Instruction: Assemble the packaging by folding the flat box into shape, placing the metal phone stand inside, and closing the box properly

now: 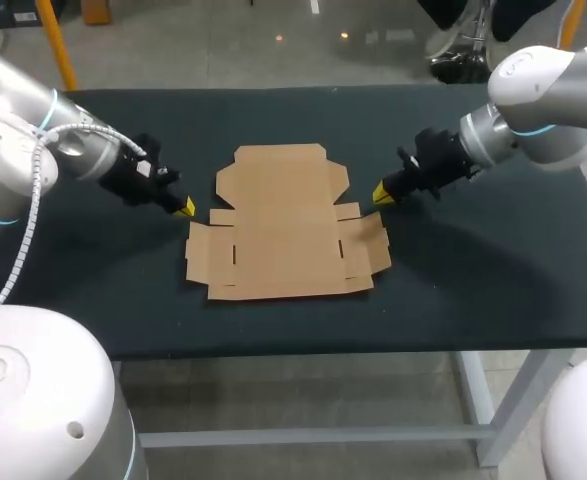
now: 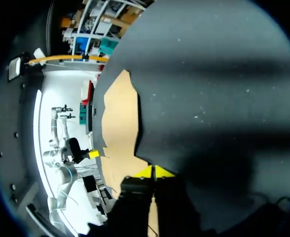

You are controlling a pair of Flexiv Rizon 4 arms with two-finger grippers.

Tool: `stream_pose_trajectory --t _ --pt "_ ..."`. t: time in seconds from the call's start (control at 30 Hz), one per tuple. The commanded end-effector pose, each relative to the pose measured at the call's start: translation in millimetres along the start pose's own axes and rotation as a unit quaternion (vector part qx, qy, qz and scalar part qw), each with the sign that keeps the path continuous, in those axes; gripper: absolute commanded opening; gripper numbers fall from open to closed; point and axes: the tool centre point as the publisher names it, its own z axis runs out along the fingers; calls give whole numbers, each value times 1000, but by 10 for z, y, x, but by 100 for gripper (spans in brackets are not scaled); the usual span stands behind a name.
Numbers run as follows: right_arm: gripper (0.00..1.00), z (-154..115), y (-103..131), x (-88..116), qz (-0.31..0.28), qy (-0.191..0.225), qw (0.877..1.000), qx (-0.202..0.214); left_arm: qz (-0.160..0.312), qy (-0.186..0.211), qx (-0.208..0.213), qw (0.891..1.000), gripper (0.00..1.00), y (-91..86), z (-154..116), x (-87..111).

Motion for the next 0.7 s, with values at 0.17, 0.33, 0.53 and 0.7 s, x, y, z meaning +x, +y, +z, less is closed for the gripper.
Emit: stream_pose_trajectory --t 0.17,0.33,0.53,0.7 --pt "0 111 -99 6 -53 -5 999 3 9 10 -8 1000 0 29 47 -7" --pt "0 189 -72 -8 -68 -10 998 9 13 16 -11 1000 0 38 68 -11" --pt "0 260 -40 -18 -81 -15 997 13 17 19 -13 1000 0 48 74 -8" --pt "0 287 -9 -77 -86 -10 996 19 20 18 -15 1000 0 49 87 -4"
